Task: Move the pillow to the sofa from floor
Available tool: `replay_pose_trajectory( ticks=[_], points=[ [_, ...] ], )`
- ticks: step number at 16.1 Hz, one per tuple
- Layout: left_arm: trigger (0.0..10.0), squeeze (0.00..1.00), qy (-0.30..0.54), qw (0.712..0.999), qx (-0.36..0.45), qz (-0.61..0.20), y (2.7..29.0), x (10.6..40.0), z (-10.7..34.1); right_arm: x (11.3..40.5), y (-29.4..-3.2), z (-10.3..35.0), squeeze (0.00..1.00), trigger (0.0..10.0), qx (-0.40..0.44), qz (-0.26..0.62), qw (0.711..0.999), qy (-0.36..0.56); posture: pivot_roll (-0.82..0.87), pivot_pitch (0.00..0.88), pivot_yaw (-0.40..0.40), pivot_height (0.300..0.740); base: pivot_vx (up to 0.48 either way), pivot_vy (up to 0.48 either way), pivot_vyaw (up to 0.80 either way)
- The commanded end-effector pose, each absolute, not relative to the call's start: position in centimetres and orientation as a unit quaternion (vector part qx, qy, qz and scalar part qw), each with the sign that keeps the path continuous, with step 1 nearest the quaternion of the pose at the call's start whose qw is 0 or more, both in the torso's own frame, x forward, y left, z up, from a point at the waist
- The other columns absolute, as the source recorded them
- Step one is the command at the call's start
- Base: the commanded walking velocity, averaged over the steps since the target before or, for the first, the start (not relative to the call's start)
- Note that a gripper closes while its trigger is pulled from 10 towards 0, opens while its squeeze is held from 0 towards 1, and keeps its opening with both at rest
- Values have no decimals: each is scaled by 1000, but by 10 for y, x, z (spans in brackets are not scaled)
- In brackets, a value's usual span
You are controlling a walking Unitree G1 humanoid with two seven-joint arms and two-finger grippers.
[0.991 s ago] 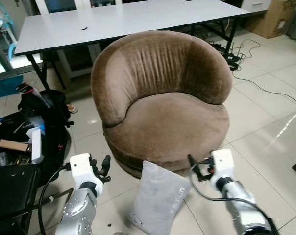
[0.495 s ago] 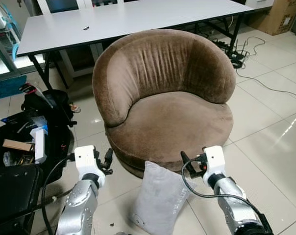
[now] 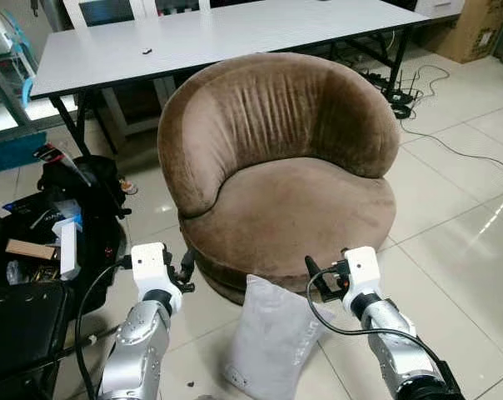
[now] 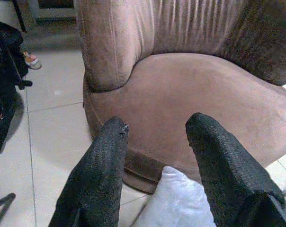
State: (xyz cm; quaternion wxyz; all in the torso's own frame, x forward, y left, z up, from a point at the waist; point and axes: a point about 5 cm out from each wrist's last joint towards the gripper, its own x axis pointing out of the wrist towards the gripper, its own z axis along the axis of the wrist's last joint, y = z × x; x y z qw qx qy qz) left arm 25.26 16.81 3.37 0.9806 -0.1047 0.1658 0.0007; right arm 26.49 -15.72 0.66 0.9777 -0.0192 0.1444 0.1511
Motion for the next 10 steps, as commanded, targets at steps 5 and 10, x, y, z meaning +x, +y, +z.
replay_pose_trajectory(
  ticks=[5,10],
  points=[
    [10000,0,167,981,-93,-1,167,256,34,266,-155,8,0,10000,-26,157,977,139,-133,0,102,640,0,0,0],
    [10000,0,175,979,-101,-2,165,259,32,267,-155,9,0,10000,-34,158,977,140,-143,0,103,580,0,0,0]
  ],
)
